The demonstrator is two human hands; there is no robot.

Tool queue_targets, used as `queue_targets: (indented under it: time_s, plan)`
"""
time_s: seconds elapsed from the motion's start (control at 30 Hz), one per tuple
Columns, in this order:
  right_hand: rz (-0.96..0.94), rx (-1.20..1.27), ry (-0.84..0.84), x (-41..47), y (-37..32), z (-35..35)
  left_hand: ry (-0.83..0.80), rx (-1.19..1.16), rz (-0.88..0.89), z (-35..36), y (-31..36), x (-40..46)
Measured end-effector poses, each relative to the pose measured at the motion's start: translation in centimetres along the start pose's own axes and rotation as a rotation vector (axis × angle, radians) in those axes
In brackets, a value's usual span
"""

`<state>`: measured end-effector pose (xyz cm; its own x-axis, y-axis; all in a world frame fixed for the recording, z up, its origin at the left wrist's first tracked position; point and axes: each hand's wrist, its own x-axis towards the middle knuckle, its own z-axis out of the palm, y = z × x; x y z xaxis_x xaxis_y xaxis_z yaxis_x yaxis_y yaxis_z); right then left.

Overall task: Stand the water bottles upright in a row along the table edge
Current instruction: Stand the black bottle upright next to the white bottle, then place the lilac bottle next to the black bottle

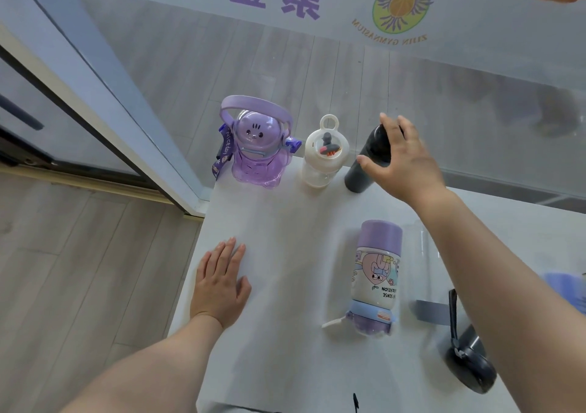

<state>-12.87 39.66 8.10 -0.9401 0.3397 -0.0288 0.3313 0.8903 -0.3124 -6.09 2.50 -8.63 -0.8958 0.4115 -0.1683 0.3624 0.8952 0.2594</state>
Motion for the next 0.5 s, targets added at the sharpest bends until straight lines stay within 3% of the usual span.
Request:
queue_targets:
  time_s: [0.13, 0.3, 0.5]
  plan:
    - [0.013, 0.056, 0.004, -1.5, 0.3, -1.1, -0.004, 0.009, -0.002, 0.0, 0.0, 0.0]
    - [-0.232, 0.083, 0.249, -6.2, 1.2, -0.9, -0.013, 0.009, -0.008, 0.0, 0.0, 0.0]
    - [-0.354, 0.061, 0.034, -13.8, 3.9, 3.5, -0.008, -0.001, -0.009, -0.2, 0.2, 0.0]
